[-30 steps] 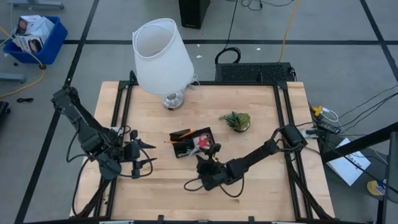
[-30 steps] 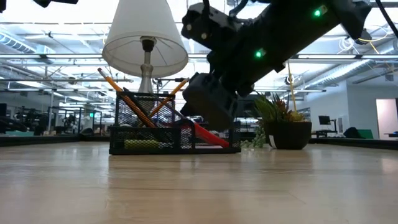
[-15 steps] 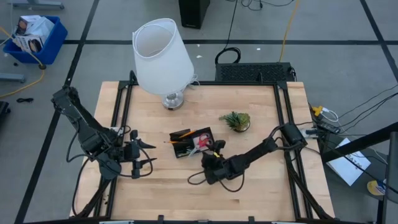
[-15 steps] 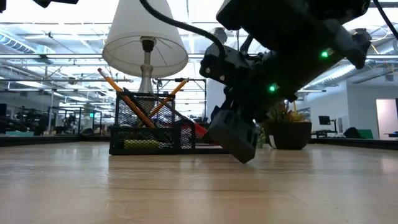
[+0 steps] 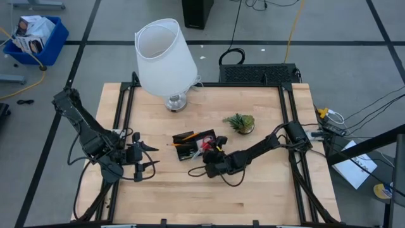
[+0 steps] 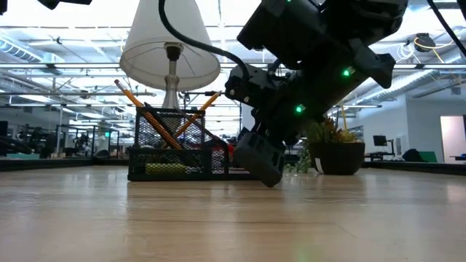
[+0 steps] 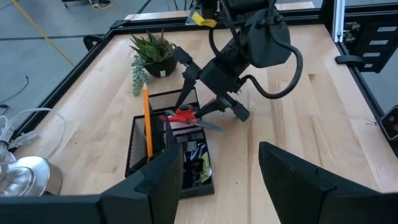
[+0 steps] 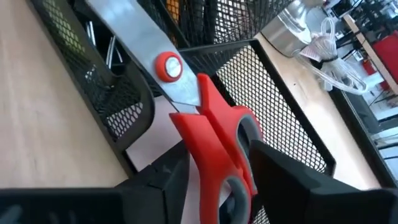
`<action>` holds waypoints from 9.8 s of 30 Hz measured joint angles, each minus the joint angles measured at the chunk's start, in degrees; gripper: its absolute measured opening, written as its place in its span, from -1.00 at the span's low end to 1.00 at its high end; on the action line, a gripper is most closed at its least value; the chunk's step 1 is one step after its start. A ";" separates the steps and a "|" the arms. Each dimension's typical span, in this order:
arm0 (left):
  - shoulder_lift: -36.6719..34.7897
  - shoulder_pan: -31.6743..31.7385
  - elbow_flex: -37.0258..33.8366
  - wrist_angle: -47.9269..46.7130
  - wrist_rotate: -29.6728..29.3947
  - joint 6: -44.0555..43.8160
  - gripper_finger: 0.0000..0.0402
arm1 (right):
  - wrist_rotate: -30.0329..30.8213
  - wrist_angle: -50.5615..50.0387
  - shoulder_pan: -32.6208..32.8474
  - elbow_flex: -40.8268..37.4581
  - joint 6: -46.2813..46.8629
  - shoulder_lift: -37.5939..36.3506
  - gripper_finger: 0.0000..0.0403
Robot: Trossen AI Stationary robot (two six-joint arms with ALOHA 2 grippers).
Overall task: Pick and place office supplies into organizer
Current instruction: Put the orange scissor into the black desk organizer, then return to Home Position
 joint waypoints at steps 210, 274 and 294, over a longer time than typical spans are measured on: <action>10.98 29.11 0.07 40.14 11.33 12.82 -0.83 | 7.05 91.32 10.36 -14.98 -99.69 -8.90 -0.41; -4.05 4.68 0.07 31.14 7.11 29.54 0.25 | 7.29 78.40 15.81 -19.15 -55.33 -9.14 -0.42; -11.14 -2.81 -31.03 60.48 7.92 27.31 0.25 | -55.34 73.23 4.26 -26.75 1.93 -12.15 -0.42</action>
